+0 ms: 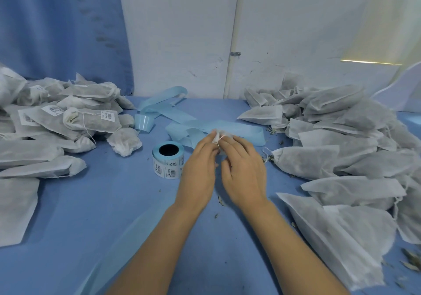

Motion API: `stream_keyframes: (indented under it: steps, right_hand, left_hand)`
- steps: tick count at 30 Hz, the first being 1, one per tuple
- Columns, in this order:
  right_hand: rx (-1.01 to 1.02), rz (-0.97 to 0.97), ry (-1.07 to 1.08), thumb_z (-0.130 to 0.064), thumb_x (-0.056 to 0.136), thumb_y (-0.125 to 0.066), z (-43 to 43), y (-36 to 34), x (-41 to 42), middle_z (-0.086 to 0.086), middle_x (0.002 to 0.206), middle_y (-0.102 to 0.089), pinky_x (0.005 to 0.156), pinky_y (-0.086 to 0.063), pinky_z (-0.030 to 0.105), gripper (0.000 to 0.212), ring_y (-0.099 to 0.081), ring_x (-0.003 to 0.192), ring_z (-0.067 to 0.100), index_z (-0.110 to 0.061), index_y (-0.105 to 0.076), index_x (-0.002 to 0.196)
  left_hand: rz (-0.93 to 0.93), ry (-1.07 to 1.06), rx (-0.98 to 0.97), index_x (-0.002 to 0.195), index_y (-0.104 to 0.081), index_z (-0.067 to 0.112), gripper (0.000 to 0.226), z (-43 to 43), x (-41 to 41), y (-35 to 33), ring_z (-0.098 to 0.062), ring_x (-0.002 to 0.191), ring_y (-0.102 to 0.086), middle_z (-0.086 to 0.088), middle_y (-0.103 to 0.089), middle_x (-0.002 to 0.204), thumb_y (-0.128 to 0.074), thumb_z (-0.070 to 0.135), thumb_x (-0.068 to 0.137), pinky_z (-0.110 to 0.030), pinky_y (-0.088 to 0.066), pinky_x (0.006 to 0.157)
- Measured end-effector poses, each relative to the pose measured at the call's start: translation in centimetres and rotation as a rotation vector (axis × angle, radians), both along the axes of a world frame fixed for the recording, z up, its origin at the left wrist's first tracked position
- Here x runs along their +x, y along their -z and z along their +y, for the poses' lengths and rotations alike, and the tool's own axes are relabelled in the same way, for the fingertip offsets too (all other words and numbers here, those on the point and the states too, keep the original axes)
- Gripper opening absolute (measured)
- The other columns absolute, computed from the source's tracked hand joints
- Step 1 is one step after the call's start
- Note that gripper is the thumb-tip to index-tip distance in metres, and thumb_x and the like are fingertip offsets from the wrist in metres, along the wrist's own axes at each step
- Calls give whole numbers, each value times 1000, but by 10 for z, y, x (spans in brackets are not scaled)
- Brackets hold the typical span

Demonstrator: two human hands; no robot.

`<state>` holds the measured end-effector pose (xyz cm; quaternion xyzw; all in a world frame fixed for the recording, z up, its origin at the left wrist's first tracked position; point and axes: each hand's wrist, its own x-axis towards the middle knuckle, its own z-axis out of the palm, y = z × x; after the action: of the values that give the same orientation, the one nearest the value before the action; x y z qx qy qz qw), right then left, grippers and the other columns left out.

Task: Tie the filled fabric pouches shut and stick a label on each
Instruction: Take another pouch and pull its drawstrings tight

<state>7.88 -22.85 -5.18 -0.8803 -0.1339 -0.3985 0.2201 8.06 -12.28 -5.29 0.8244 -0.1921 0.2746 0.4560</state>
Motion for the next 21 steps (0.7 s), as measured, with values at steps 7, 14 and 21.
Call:
stream_keyframes:
  steps: [7, 14, 21]
  right_hand:
    - [79, 19, -67, -5, 80, -40, -3, 8, 3, 1, 132, -60, 94, -46, 30, 51, -56, 119, 23, -9, -63, 126]
    - [215, 63, -172, -7, 81, -37, 0, 10, 2, -21, 137, -45, 90, -37, 11, 57, -49, 112, 7, -19, -57, 133]
    - [901, 374, -411, -4, 93, -49, -2, 4, 1, -26, 97, -70, 87, -44, 16, 38, -61, 105, 5, -35, -72, 96]
  left_hand:
    - [77, 71, -255, 110, -60, 1, 25, -7, 0, -5, 28, 107, -38, 7, -49, 122, -39, -4, 98, 3, -28, 90]
    - [91, 0, -87, 106, -58, 10, 22, -5, 6, 4, 5, 88, -47, 6, -54, 104, -36, 8, 101, -4, -35, 77]
    - [248, -11, -209, 84, -49, 32, 26, -4, 5, 6, 2, 75, -54, 12, -61, 81, -37, 19, 102, -14, -40, 66]
